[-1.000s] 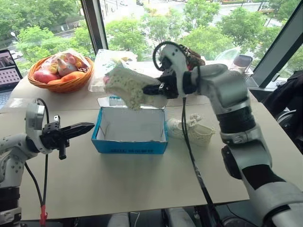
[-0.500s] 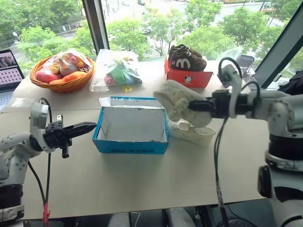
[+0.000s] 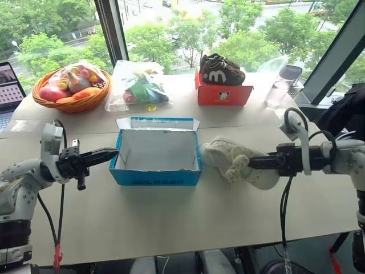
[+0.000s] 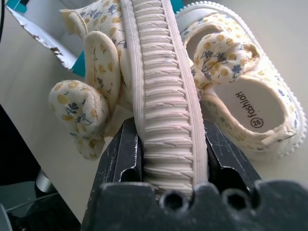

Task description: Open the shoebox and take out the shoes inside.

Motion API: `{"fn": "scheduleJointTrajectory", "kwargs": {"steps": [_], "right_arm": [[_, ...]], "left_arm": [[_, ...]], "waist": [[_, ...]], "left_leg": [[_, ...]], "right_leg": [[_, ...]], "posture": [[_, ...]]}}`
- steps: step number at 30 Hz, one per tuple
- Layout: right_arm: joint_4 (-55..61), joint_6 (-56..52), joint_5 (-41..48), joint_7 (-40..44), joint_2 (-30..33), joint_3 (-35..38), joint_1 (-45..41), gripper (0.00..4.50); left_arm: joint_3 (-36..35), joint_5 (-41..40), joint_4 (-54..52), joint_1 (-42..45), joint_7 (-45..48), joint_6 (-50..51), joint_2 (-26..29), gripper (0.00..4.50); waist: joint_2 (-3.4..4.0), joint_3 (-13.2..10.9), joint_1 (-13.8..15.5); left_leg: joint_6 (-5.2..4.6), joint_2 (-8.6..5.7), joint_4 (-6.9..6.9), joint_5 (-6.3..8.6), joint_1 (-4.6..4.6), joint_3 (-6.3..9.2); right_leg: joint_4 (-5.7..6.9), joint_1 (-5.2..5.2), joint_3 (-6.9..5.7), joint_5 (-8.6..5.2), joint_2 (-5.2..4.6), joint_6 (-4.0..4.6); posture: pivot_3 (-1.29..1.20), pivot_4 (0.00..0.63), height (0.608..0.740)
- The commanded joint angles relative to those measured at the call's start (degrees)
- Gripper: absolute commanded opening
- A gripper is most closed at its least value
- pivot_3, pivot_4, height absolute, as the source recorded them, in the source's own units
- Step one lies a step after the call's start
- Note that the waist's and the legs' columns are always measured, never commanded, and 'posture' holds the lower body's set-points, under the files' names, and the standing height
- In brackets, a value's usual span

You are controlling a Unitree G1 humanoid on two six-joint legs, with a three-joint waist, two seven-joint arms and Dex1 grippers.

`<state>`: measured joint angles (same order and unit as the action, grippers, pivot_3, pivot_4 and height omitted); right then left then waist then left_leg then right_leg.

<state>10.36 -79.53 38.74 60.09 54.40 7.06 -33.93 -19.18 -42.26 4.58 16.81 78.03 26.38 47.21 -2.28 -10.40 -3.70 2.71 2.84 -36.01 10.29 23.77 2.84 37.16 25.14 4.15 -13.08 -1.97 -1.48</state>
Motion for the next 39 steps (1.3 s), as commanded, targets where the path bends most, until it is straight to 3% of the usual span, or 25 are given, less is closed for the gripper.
{"fn": "scheduleJointTrajectory", "kwargs": {"steps": [1, 9, 16, 26, 33, 39], "right_arm": [[4.0, 2.1, 1.7, 1.9, 3.3, -1.6, 3.3, 1.46], [3.5, 5.5, -2.8, -1.6, 3.8, -10.9, 7.3, 1.46], [-2.7, 8.9, -8.8, -7.5, 1.3, -14.4, 5.4, 1.46], [-7.7, 14.1, -14.4, -12.8, 0.1, -13.1, 1.4, 4.49], [-5.5, 18.3, -16.8, -8.6, 5.7, -13.8, -2.0, 4.49], [-1.1, 17.5, -11.7, -4.4, 7.8, -8.3, -3.8, 4.49]], "left_arm": [[-0.4, 0.3, -0.3, 0.6, 0.6, -1.2, 0.5, 0.00], [-0.2, 0.6, -0.3, 0.9, 0.5, -1.0, 0.2, 0.00], [0.0, 0.6, -0.7, 0.6, 0.3, -0.9, 0.0, 0.00], [0.0, 0.7, -0.4, 1.0, 0.4, -0.9, 0.2, 0.00], [0.2, 1.0, 0.1, 1.6, 0.5, -0.9, 0.4, 0.00], [-0.2, 1.9, 0.8, 2.3, -0.8, -1.5, 0.1, 0.00]], "waist": [[0.00, 0.0, 0.1], [0.01, 0.0, 0.2], [-0.11, 0.1, -0.1], [-0.12, 0.1, -0.1], [-0.05, 0.0, 0.1], [-0.01, 0.0, 0.1]], "left_leg": [[0.00, 0.00, 0.00, 0.00, 0.00, 0.01], [0.00, 0.00, -0.07, 0.00, 0.00, -0.01], [0.00, 0.00, -0.09, 0.00, -0.10, -0.01], [0.00, 0.00, -0.08, 0.00, -0.27, -0.03], [0.00, 0.00, -0.06, 0.00, -0.18, -0.01], [0.00, -0.01, -0.07, 0.00, -0.09, -0.03]], "right_leg": [[-0.01, -0.01, -0.01, 0.00, 0.00, 0.00], [0.00, -0.01, 0.01, 0.01, -0.01, -0.02], [-0.01, -0.13, 0.01, 0.01, 0.00, -0.02], [-0.03, -0.29, 0.02, 0.01, -0.01, -0.03], [-0.04, -0.20, 0.02, 0.01, -0.01, -0.03], [-0.03, -0.11, 0.02, 0.02, -0.02, -0.04]], "posture": [[0.00, 0.150, 0.740], [0.00, 0.150, 0.740], [0.00, 0.150, 0.740], [0.00, 0.150, 0.740], [0.00, 0.150, 0.740], [0.00, 0.150, 0.740]]}}
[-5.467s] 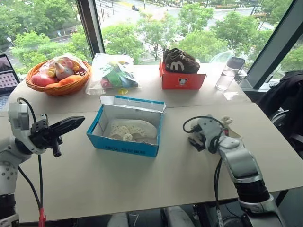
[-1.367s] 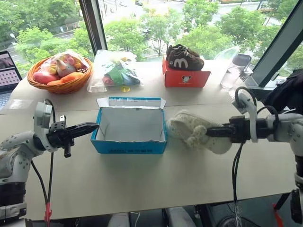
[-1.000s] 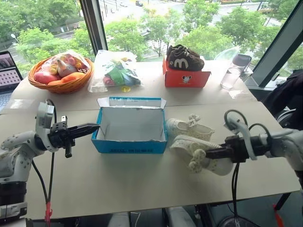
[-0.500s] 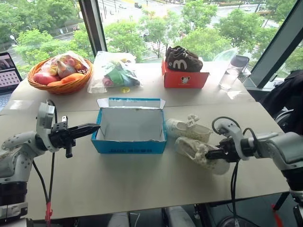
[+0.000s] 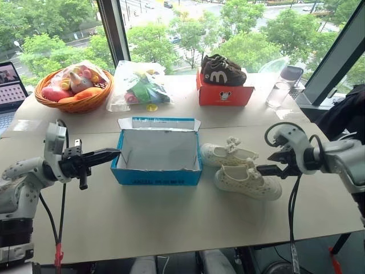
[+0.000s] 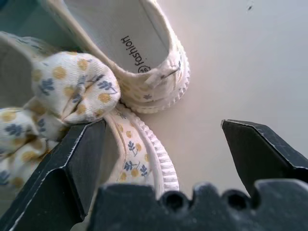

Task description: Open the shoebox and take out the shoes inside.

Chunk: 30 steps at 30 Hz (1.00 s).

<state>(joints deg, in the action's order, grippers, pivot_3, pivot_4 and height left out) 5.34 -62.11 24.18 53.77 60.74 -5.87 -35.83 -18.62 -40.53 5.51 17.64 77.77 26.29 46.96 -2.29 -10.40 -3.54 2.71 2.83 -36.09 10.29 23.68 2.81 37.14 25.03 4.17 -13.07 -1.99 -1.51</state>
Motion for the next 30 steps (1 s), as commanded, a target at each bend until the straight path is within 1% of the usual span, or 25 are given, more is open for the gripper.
{"fn": "scheduleJointTrajectory", "kwargs": {"steps": [1, 2, 4, 6, 10, 12, 14, 17, 18, 19, 22, 25, 26, 30], "right_arm": [[5.7, -0.6, 4.3, 2.3, 1.3, 6.3, -1.8, 4.49], [6.9, -0.9, 5.2, 1.6, 0.6, 8.0, -1.9, 4.49], [8.2, -4.4, 7.7, -2.1, -3.0, 12.1, -3.5, 4.49], [10.8, -6.1, 8.7, -5.8, -6.3, 14.4, -3.7, 4.49], [20.4, -7.4, 6.7, -21.5, -19.9, 17.8, -4.3, 4.49], [24.8, -3.3, 0.0, -29.0, -22.6, 13.3, -1.8, 4.49], [28.0, -0.5, -5.0, -35.4, -25.5, 10.7, 1.0, 4.49], [30.3, 4.8, -13.3, -45.3, -29.6, 8.2, 5.5, 4.49], [30.6, 8.5, -17.6, -49.0, -30.4, 5.5, 8.2, 4.49], [30.6, 11.2, -19.8, -51.0, -32.1, 3.5, 10.8, 4.49], [29.6, 16.4, -23.4, -53.6, -35.3, 0.4, 14.5, 4.49], [30.0, 23.5, -23.6, -54.9, -40.5, 0.4, 18.4, 4.49], [29.9, 25.1, -23.9, -55.2, -41.8, -0.2, 20.5, 4.49], [30.1, 30.0, -25.6, -55.2, -44.2, -0.9, 25.0, 4.49]], "left_arm": [[-1.1, 0.6, -0.1, 1.5, -1.8, -1.6, 0.0, 0.00], [-1.5, 1.0, -0.1, 1.4, -3.3, -2.0, -0.4, 0.00], [-2.6, 2.0, -0.2, 1.2, -7.5, -3.0, -1.6, 0.00], [-3.6, 3.2, -0.5, 0.7, -12.5, -3.4, -2.8, 0.00], [-7.8, 6.2, -5.3, -3.0, -28.9, -3.4, -7.8, 0.00], [-10.5, 7.4, -8.1, -4.5, -38.3, -2.5, -11.3, 0.00], [-12.8, 8.5, -10.9, -5.3, -47.8, -0.9, -14.7, 0.00], [-15.5, 9.1, -15.6, -6.5, -58.6, 0.9, -18.9, 0.00], [-16.3, 10.6, -16.8, -6.7, -62.9, 0.2, -20.8, 0.00], [-17.1, 10.5, -17.7, -6.9, -66.3, 0.3, -22.8, 0.00], [-18.2, 10.6, -18.3, -7.1, -71.5, 0.5, -25.9, 0.00], [-14.2, 15.2, -18.1, -10.1, -71.8, -2.8, -27.1, 0.00], [-13.4, 15.0, -17.8, -10.9, -71.6, -3.3, -28.3, 0.00], [-11.8, 16.6, -15.0, -12.4, -72.3, -6.9, -31.1, 0.00]], "waist": [[0.00, 0.0, -0.1], [0.00, 0.0, -0.1], [0.00, 0.0, -0.1], [-0.01, 0.0, -0.1], [-0.03, 0.0, -0.2], [-0.02, 0.0, 0.0], [-0.09, 0.1, 0.5], [-0.16, 0.1, 1.3], [-0.16, 0.1, 1.6], [-0.20, 0.1, 1.8], [-0.31, 0.2, 2.1], [-0.30, 0.2, 1.9], [-0.29, 0.2, 1.7], [-0.30, 0.2, 1.5]], "left_leg": [[0.00, 0.00, 0.00, 0.00, 0.00, 0.00], [0.00, 0.00, 0.00, 0.00, 0.00, 0.00], [0.00, 0.00, 0.01, 0.00, 0.00, 0.01], [0.00, 0.01, -0.02, 0.00, 0.00, 0.01], [0.00, 0.01, -0.02, 0.00, 0.01, 0.03], [0.00, 0.01, -0.02, 0.00, 0.05, 0.03], [0.00, -0.01, -0.03, 0.00, 0.11, 0.05], [0.00, -0.06, -0.09, 0.00, 0.14, 0.06], [0.00, -0.08, -0.12, 0.00, 0.16, 0.06], [0.00, -0.12, -0.16, 0.00, 0.17, 0.05], [0.01, -0.16, -0.20, 0.00, 0.07, 0.05], [0.01, -0.16, -0.20, 0.00, 0.02, 0.04], [0.01, -0.16, -0.19, 0.00, -0.05, 0.04], [0.02, -0.17, -0.11, 0.01, -0.38, 0.05]], "right_leg": [[0.00, 0.00, 0.00, 0.00, 0.00, 0.00], [0.00, 0.00, 0.00, 0.00, 0.00, 0.00], [0.00, 0.00, 0.00, 0.00, 0.00, 0.00], [0.00, -0.02, 0.00, 0.01, 0.00, -0.02], [0.02, -0.02, 0.01, 0.03, 0.01, -0.04], [0.03, -0.01, 0.03, 0.04, 0.00, -0.05], [0.03, 0.03, 0.02, 0.06, -0.03, -0.07], [0.00, 0.02, 0.00, 0.09, -0.09, -0.11], [-0.01, 0.01, 0.00, 0.11, -0.10, -0.14], [0.00, -0.01, 0.00, 0.12, -0.17, -0.16], [-0.03, -0.13, 0.00, 0.14, -0.21, -0.19], [-0.01, -0.15, 0.00, 0.15, -0.19, -0.17], [-0.02, -0.22, 0.01, 0.15, -0.18, -0.17], [-0.24, -0.66, -0.02, 0.12, -0.21, -0.19]], "posture": [[0.00, 0.150, 0.740], [0.00, 0.150, 0.740], [0.00, 0.150, 0.740], [0.00, 0.150, 0.740], [0.00, 0.150, 0.740], [0.00, 0.150, 0.740], [0.00, 0.150, 0.740], [0.00, 0.150, 0.740], [0.00, 0.150, 0.740], [0.00, 0.150, 0.740], [0.00, 0.150, 0.740], [0.00, 0.150, 0.740], [0.00, 0.150, 0.740], [0.00, 0.150, 0.740]]}}
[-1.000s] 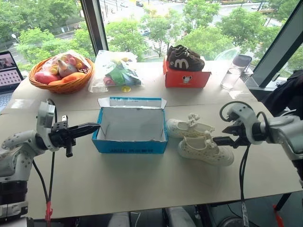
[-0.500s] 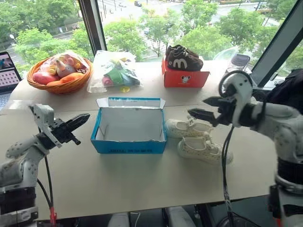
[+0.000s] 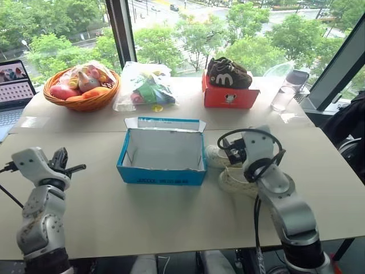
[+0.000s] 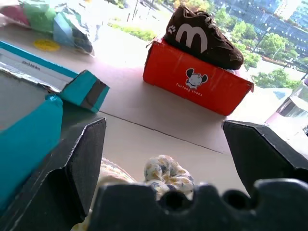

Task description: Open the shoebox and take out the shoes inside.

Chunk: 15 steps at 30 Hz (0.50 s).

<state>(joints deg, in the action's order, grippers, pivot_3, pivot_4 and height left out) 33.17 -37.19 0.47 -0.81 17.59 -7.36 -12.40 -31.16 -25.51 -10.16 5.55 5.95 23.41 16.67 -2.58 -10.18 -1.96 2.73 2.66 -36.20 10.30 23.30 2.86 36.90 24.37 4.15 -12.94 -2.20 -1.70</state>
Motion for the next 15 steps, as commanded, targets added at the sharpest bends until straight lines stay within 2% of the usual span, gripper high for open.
{"fn": "scheduleJointTrajectory", "kwargs": {"steps": [1, 7, 15], "right_arm": [[2.4, 5.7, -2.0, -0.7, -1.6, 0.9, 2.3, 4.49], [0.1, 8.9, -2.8, -1.6, -4.5, 3.1, 4.7, 4.49], [-3.2, 10.2, -2.4, -0.9, -6.9, 5.2, 4.5, 4.49]], "left_arm": [[0.9, 1.6, 1.1, -0.4, -0.4, -4.6, -1.4, 0.00], [6.2, 6.1, 3.0, -1.5, 4.1, -11.7, -0.3, 0.00], [7.3, 3.3, 1.8, -1.0, 7.4, -11.7, -0.3, 0.00]], "waist": [[-0.01, 0.0, -0.1], [-0.03, 0.0, -0.4], [-0.03, 0.0, -0.5]], "left_leg": [[0.00, 0.00, -0.02, 0.00, -0.03, 0.00], [0.00, 0.01, -0.02, 0.00, -0.17, -0.01], [0.00, 0.01, 0.00, 0.00, -0.13, 0.00]], "right_leg": [[-0.01, -0.03, 0.00, 0.00, 0.00, -0.01], [0.01, -0.13, 0.00, 0.00, 0.01, 0.01], [-0.03, -0.12, 0.00, 0.00, 0.01, 0.00]], "posture": [[0.00, 0.150, 0.740], [0.00, 0.150, 0.740], [0.00, 0.150, 0.740]]}}
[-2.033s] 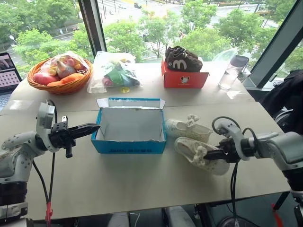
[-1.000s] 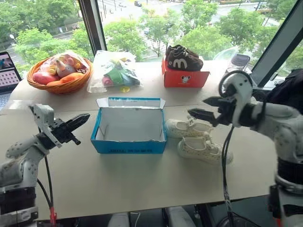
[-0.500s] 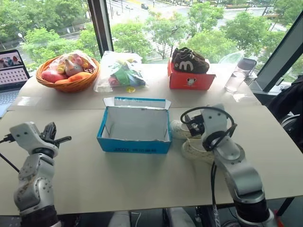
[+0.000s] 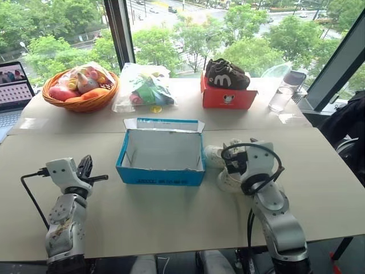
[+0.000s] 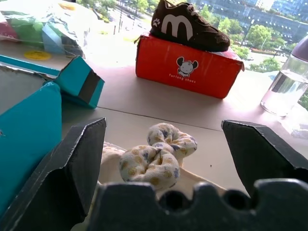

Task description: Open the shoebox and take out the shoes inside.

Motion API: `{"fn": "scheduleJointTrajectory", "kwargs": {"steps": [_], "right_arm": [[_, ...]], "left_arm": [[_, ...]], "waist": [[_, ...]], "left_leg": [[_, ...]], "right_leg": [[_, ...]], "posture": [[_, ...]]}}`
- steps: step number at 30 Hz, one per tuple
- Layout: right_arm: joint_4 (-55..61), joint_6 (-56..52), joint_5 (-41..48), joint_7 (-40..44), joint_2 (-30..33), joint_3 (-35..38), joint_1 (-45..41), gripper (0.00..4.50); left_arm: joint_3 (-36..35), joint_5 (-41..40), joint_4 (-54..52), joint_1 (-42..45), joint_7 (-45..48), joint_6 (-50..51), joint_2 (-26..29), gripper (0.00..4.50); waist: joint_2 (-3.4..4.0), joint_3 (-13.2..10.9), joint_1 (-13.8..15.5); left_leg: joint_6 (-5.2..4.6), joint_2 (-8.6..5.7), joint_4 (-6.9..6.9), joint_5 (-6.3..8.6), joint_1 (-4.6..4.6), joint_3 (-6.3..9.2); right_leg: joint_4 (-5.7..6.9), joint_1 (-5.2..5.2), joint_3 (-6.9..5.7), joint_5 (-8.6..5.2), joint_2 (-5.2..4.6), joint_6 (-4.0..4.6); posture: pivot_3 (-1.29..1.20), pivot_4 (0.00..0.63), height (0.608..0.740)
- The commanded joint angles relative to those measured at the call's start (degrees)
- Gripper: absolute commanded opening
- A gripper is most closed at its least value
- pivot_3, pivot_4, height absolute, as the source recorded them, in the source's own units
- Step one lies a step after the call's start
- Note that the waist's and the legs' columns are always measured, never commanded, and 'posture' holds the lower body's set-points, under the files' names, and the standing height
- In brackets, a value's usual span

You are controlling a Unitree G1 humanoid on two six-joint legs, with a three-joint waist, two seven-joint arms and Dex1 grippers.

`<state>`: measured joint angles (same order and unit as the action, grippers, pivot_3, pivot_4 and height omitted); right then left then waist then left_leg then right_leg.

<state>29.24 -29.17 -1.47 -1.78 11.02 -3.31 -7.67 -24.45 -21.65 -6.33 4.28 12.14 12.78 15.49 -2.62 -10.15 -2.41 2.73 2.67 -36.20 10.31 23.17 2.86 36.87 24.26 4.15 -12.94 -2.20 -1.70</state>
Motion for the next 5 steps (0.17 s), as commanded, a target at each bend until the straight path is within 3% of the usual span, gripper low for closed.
{"fn": "scheduleJointTrajectory", "kwargs": {"steps": [1, 5], "right_arm": [[0.6, 2.3, -0.4, 0.2, -0.5, 1.2, -0.2, 4.49], [-0.1, 2.4, -0.8, 0.7, -0.7, 1.1, -0.1, 4.49]], "left_arm": [[0.5, -0.7, -2.0, 0.3, 1.3, -1.1, 0.8, 0.00], [0.7, -1.0, -2.3, 0.1, 1.6, -1.1, 0.7, 0.00]], "waist": [[0.00, 0.0, 0.0], [0.00, 0.0, 0.0]], "left_leg": [[0.00, 0.00, 0.00, 0.00, 0.00, 0.00], [0.00, 0.00, 0.00, 0.00, 0.00, 0.00]], "right_leg": [[0.00, 0.00, 0.00, 0.00, 0.00, 0.00], [-0.01, 0.00, 0.00, 0.00, 0.00, 0.00]], "posture": [[0.00, 0.150, 0.740], [0.00, 0.150, 0.740]]}}
